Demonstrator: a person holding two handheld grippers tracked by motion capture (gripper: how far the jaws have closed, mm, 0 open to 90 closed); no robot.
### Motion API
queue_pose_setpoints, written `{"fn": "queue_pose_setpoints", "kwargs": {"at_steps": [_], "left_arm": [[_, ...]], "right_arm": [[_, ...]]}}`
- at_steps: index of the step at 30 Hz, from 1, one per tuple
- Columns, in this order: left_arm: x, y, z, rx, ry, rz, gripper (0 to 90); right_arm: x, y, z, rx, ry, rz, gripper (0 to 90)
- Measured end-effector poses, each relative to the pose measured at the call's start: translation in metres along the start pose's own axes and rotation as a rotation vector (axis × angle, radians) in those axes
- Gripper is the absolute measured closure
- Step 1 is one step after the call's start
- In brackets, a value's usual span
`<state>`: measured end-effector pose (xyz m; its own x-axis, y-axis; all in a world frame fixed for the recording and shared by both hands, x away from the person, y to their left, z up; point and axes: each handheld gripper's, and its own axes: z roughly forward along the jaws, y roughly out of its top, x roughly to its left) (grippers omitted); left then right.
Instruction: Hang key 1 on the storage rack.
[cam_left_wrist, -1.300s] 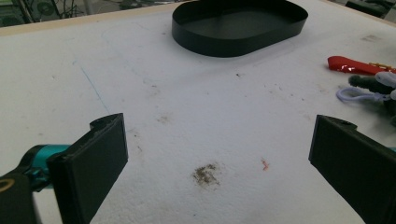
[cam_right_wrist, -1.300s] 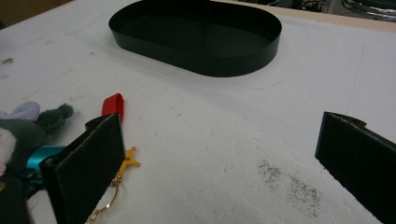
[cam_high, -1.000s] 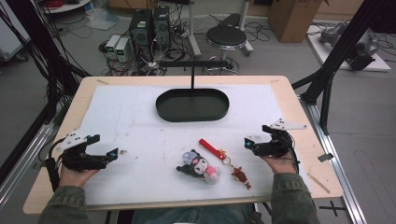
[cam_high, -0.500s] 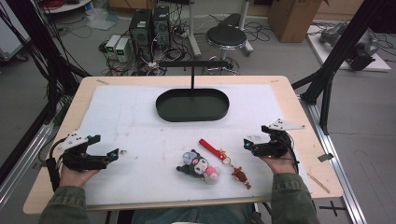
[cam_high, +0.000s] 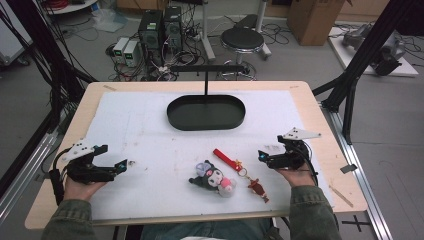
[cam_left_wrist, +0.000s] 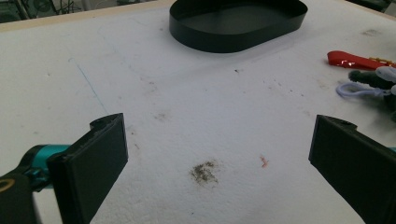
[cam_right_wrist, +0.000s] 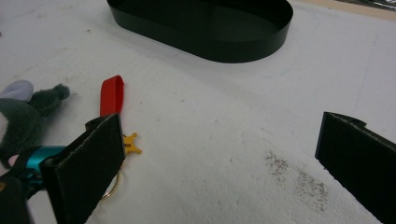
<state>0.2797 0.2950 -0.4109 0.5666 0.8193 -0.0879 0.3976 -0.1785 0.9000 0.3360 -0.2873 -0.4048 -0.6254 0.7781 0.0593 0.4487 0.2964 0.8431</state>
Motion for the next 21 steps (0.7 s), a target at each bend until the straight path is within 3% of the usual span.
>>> {"fn": "queue_pose_setpoints", "kwargs": {"at_steps": [21], "left_arm": [[0.000, 0.000, 0.003, 0.014, -0.003, -0.001, 4.9]], "right_arm": [[0.023, 0.009, 0.021, 0.089, 0.048, -0.090, 0.7]]}}
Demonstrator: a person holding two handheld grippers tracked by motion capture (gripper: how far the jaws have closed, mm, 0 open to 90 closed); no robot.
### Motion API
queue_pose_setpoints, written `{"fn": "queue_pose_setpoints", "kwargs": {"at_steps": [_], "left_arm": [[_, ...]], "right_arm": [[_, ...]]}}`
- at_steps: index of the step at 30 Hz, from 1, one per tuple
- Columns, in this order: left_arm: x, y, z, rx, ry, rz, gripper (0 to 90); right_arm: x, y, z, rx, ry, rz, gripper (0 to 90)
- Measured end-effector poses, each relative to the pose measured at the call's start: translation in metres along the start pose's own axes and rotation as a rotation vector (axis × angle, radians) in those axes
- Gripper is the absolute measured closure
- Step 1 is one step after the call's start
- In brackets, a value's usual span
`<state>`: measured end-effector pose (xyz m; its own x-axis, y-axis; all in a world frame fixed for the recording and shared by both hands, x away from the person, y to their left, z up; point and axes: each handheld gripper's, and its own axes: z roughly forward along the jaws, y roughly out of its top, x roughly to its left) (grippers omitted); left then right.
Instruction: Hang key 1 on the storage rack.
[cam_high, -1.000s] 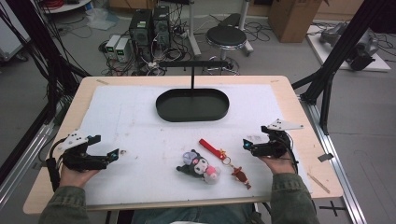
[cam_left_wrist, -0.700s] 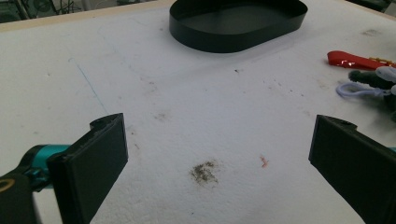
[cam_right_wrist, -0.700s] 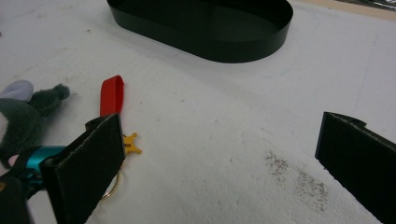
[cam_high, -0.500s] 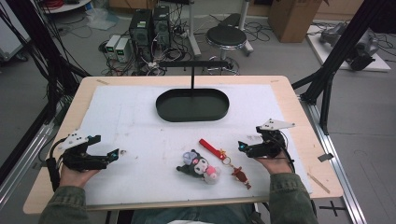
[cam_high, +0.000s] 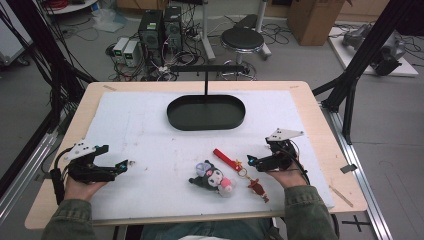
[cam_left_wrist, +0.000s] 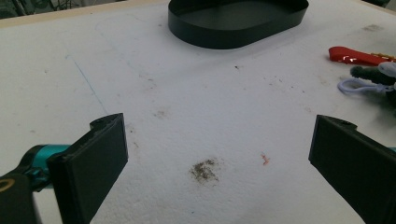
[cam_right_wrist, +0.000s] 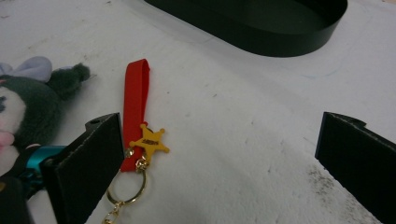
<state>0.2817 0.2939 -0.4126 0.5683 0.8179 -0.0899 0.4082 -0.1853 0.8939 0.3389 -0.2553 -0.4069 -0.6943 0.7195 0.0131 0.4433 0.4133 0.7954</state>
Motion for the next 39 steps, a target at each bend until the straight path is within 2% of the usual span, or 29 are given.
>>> {"fn": "queue_pose_setpoints", "kwargs": {"at_steps": [12, 16, 22, 28, 31, 34, 36, 39], "left_arm": [[0.001, 0.000, 0.001, 0.017, -0.005, -0.003, 4.9], [0.001, -0.001, 0.002, 0.021, -0.008, 0.000, 4.9], [0.000, -0.001, 0.002, 0.031, -0.001, 0.002, 4.9], [-0.001, -0.002, 0.001, 0.026, 0.005, -0.003, 4.9], [0.000, -0.002, 0.000, 0.026, 0.008, -0.005, 4.9], [0.000, -0.002, 0.000, 0.025, 0.014, -0.003, 4.9], [0.000, -0.003, 0.000, 0.022, 0.015, -0.005, 4.9], [0.000, -0.003, 0.000, 0.024, 0.013, -0.007, 4.9]], "right_arm": [[0.015, 0.006, 0.014, 0.060, 0.046, -0.048, 0.7], [0.021, 0.008, 0.022, 0.096, 0.055, -0.085, 0.7], [0.030, 0.015, 0.037, 0.142, 0.116, -0.097, 0.7], [0.034, 0.025, 0.047, 0.194, 0.141, -0.108, 0.7], [0.037, 0.032, 0.053, 0.218, 0.150, -0.110, 0.8], [0.040, 0.037, 0.061, 0.253, 0.126, -0.115, 0.8], [0.042, 0.039, 0.066, 0.273, 0.127, -0.119, 1.0], [0.045, 0.044, 0.073, 0.306, 0.133, -0.147, 5.8]]}}
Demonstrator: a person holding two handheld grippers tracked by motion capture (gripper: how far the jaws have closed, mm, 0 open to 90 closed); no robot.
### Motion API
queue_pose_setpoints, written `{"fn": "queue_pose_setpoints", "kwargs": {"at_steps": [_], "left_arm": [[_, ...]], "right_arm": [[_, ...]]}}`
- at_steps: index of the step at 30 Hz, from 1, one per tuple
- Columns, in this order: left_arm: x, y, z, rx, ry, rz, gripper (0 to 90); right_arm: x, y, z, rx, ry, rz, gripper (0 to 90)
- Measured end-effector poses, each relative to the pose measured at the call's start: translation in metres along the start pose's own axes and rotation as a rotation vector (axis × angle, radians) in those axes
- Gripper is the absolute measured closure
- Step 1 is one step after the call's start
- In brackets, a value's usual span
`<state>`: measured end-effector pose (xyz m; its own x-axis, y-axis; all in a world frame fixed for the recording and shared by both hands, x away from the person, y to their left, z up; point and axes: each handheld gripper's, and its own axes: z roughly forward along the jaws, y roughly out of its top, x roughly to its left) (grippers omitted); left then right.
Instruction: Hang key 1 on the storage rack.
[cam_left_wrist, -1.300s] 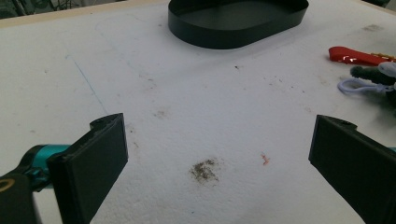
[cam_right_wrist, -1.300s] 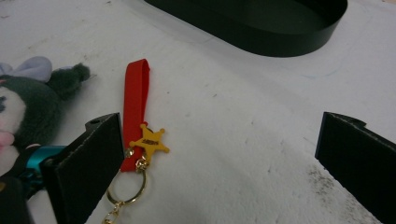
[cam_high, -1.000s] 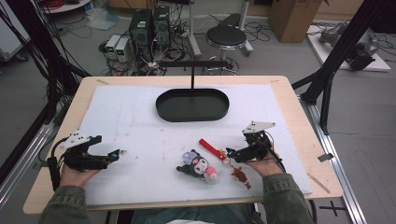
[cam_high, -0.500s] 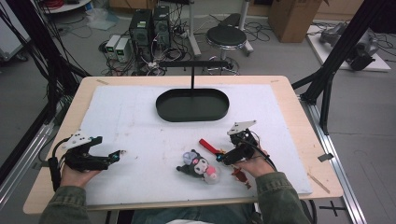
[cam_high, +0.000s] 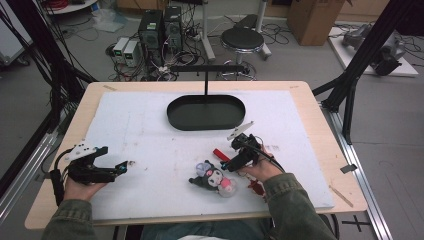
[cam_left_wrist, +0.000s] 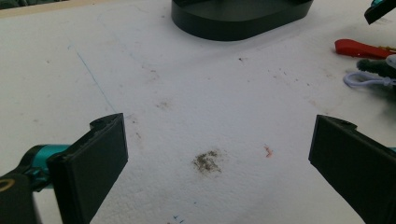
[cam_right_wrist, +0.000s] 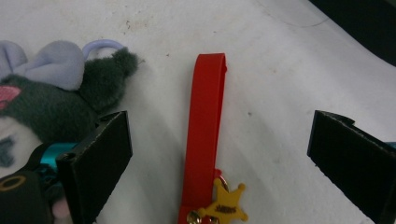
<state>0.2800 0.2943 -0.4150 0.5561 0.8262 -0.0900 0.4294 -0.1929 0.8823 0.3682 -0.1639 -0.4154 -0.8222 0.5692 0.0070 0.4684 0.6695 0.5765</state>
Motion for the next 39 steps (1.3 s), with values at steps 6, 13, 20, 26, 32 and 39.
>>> {"fn": "queue_pose_setpoints", "kwargs": {"at_steps": [6, 13, 20, 26, 32, 39], "left_arm": [[0.000, 0.000, 0.000, 0.002, 0.000, 0.000, 4.9], [0.001, 0.000, 0.000, 0.002, -0.002, -0.001, 4.9], [0.001, 0.000, 0.000, 0.000, 0.000, -0.003, 4.9], [0.001, 0.000, 0.000, -0.003, 0.001, -0.005, 4.9], [0.001, 0.000, 0.000, -0.003, 0.000, -0.003, 4.9], [0.001, 0.000, 0.001, 0.000, -0.006, -0.001, 4.9]], "right_arm": [[0.003, 0.015, 0.009, 0.091, 0.015, -0.035, 21.0], [0.005, 0.024, 0.016, 0.128, -0.002, -0.020, 31.4], [0.008, 0.029, 0.019, 0.187, 0.015, -0.002, 48.0], [0.008, 0.030, 0.024, 0.216, 0.005, 0.029, 60.1], [0.005, 0.030, 0.022, 0.217, -0.006, 0.044, 75.1], [0.002, 0.030, 0.011, 0.160, -0.023, 0.059, 75.5]]}}
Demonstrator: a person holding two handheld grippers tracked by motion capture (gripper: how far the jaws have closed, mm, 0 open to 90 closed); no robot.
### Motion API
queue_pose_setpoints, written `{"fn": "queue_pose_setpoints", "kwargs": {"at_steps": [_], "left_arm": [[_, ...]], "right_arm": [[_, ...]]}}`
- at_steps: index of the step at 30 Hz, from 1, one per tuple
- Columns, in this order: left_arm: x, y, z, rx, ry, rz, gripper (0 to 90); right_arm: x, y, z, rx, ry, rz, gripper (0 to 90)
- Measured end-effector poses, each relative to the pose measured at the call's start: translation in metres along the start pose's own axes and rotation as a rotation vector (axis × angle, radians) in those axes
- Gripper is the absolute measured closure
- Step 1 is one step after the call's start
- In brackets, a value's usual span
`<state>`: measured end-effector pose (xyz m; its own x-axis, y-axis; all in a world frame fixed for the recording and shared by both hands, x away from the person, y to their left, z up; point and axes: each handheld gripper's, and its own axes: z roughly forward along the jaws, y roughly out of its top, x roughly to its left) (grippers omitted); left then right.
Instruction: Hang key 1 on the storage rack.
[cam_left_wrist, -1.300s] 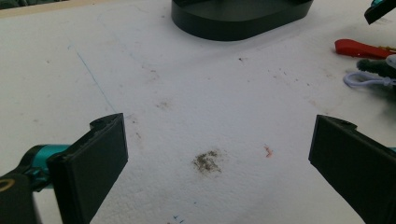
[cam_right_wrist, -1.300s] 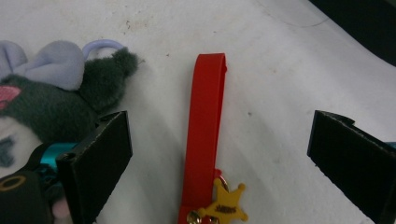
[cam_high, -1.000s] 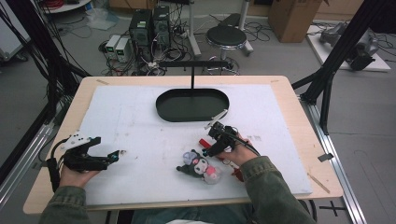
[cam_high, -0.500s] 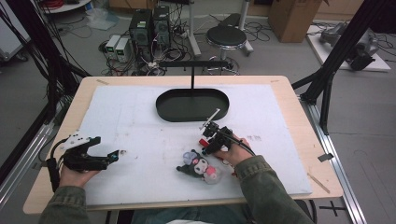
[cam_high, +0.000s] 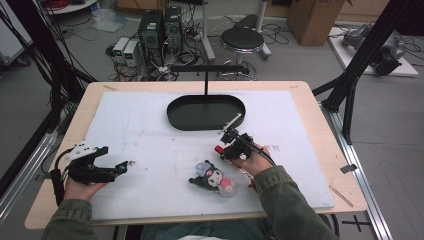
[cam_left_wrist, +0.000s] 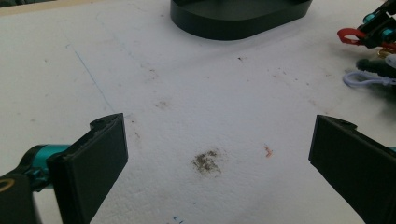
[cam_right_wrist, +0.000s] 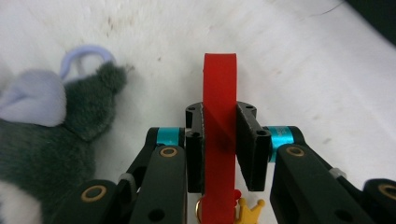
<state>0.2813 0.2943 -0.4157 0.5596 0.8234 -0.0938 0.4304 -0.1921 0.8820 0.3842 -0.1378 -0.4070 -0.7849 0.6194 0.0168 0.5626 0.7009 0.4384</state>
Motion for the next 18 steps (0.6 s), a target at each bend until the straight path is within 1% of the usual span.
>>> {"fn": "queue_pose_setpoints", "kwargs": {"at_steps": [1, 3, 4, 8, 9, 10, 12, 15, 18], "left_arm": [[0.000, 0.000, 0.000, 0.003, -0.001, 0.001, 4.9], [0.001, 0.000, 0.000, -0.001, -0.002, -0.002, 4.9], [0.001, 0.000, 0.000, -0.001, -0.001, -0.001, 4.9], [0.001, 0.001, 0.000, -0.004, -0.002, -0.001, 4.9], [0.001, 0.001, 0.000, -0.005, -0.003, -0.001, 4.9], [0.001, 0.001, 0.000, -0.007, -0.003, -0.003, 4.9], [0.001, 0.001, 0.000, -0.007, -0.002, -0.004, 4.9], [0.000, 0.001, -0.001, -0.014, -0.005, -0.006, 4.9], [0.001, 0.001, -0.001, -0.011, -0.005, -0.004, 4.9]], "right_arm": [[-0.002, -0.001, -0.004, -0.013, 0.015, 0.022, 75.5], [-0.005, -0.003, -0.008, -0.027, 0.036, 0.044, 75.5], [-0.007, -0.004, -0.011, -0.031, 0.054, 0.063, 75.5], [-0.012, -0.007, -0.021, -0.057, 0.068, 0.088, 75.5], [-0.014, -0.006, -0.026, -0.068, 0.077, 0.090, 75.5], [-0.014, -0.006, -0.029, -0.076, 0.076, 0.092, 75.5], [-0.017, -0.004, -0.039, -0.101, 0.094, 0.096, 75.4], [-0.020, -0.001, -0.054, -0.139, 0.098, 0.107, 75.4], [-0.026, 0.001, -0.067, -0.176, 0.112, 0.123, 75.4]]}}
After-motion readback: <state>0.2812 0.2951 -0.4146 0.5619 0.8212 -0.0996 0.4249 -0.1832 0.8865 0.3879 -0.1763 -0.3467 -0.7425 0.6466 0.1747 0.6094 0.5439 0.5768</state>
